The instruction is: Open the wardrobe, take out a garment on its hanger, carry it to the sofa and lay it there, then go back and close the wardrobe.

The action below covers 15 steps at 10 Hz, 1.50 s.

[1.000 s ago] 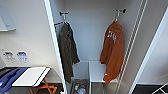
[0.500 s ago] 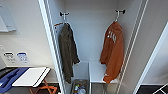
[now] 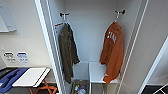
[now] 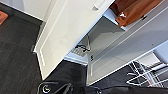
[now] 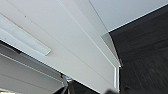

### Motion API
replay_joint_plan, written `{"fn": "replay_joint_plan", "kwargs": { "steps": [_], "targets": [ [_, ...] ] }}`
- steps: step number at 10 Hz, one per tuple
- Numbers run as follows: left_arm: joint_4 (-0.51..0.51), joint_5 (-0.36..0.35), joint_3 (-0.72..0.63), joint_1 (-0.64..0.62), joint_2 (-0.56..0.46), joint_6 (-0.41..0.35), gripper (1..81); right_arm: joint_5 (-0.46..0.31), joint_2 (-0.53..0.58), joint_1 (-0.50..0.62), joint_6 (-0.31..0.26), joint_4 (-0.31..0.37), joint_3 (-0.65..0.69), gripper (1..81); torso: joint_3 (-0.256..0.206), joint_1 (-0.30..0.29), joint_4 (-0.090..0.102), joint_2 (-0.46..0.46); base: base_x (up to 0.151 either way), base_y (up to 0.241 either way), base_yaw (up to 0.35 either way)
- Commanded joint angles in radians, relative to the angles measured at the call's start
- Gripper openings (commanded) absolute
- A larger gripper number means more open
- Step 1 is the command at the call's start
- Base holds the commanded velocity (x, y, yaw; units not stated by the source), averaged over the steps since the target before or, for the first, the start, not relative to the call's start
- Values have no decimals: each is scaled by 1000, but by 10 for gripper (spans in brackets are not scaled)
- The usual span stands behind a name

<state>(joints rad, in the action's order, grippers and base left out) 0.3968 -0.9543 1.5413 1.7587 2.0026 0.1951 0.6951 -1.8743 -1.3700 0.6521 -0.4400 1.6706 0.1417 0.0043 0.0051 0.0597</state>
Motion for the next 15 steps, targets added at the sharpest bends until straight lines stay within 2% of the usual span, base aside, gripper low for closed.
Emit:
{"fn": "replay_joint_plan", "kwargs": {
  "steps": [1,3,4,6,8,10,12,14,15],
  "targets": [
    [53,-58,442,9,265,312,811,15,-257,-129,244,-164,349,811,0,0,0,0,0,0,0],
    [78,40,683,-7,439,360,811,-43,-417,-163,271,-232,532,811,0,0,0,0,0,0,0],
    [111,72,751,-12,494,387,811,-46,-476,-177,273,-250,602,811,0,0,0,0,0,0,0],
    [152,212,876,-41,610,405,811,-101,-585,-196,287,-304,711,811,0,-1,0,1,0,0,0],
    [246,280,993,-70,720,405,811,-126,-680,-208,287,-348,819,811,0,-1,0,1,0,0,0],
    [266,445,1075,-107,821,402,811,-230,-757,-211,288,-385,883,811,-1,-2,0,1,0,0,0],
    [278,520,1126,-126,888,394,811,-331,-837,-208,288,-437,926,811,-1,-2,0,2,0,0,0],
    [283,653,1129,-141,923,392,811,-432,-903,-206,287,-471,948,811,-1,-2,0,2,0,0,0],
    [281,683,1131,-141,937,391,811,-479,-939,-205,287,-485,966,811,-2,-2,0,2,0,0,0]
  ]
}}
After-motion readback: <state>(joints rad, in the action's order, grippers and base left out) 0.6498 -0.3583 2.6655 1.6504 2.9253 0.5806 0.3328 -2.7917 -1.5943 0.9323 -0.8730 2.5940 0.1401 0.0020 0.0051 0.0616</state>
